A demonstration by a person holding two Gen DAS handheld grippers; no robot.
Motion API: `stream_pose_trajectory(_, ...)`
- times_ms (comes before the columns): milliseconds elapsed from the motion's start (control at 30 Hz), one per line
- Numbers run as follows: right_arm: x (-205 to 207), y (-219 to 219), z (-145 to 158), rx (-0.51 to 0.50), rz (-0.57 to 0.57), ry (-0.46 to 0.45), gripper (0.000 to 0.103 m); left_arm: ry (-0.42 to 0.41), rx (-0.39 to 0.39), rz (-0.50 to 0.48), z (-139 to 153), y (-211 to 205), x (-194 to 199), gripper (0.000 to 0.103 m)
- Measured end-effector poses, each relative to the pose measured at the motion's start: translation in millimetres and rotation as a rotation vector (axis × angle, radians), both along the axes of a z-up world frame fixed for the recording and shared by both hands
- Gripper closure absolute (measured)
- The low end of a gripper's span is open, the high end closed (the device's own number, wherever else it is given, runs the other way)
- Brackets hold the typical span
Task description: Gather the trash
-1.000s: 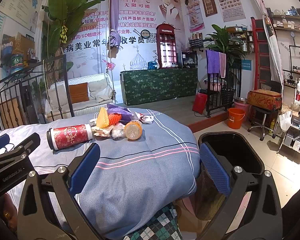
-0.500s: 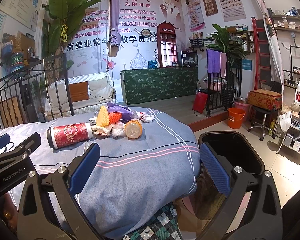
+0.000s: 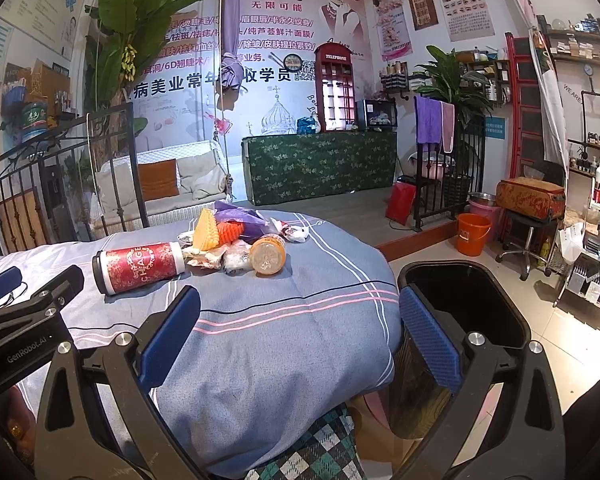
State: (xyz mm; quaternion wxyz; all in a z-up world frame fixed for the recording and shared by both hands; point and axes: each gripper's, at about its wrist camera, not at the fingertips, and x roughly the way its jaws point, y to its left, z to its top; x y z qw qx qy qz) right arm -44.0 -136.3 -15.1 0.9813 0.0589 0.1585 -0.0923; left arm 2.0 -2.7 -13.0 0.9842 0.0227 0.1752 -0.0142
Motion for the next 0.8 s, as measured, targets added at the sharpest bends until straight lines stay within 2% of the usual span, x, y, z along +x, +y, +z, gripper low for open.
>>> stream_pose_trajectory(67, 2.1, 0.0, -1.3, 0.000, 0.000, 0.004, 0.005, 0.008, 0.001, 0.000, -9.2, -0.5, 1.5, 0.005)
stream_pose_trajectory(233, 9.1, -1.0, -2.4, 0.000, 0.005, 0.027, 0.005, 0.035, -0.002, -0.026, -10.4, -3.5, 10.1, 0.005)
stream_pose_trajectory(333, 17.0, -0.7, -7.2, -0.007, 0.007, 0.053, 0.005, 0.100, -0.007, -0.074, -18.3, -4.9, 17.3, 0.005)
stream_pose_trajectory(467, 33.7, -1.7, -18.5, -0.002, 0.026, 0.112, 0.005, 0.181, -0.008, -0.095, -31.9, -3.4, 28.8, 0.005)
stream_pose_trajectory(633, 62.3, -11.9, -38.6, 0.017, 0.030, 0.211, 0.005, 0.250, -0.058, -0.138, -40.8, 10.5, 42.3, 0.005)
stream_pose_trajectory(733, 77.3, -15.2, -50.6, 0.033, 0.052, 0.272, 0.005, 0.275, -0.039, -0.145, -44.7, 15.4, 50.0, 0.005)
stream_pose_trajectory(800, 89.0, -18.1, -59.3, 0.053, 0.072, 0.320, 0.005, 0.327, -0.034, -0.158, -52.2, 17.6, 60.0, 0.005)
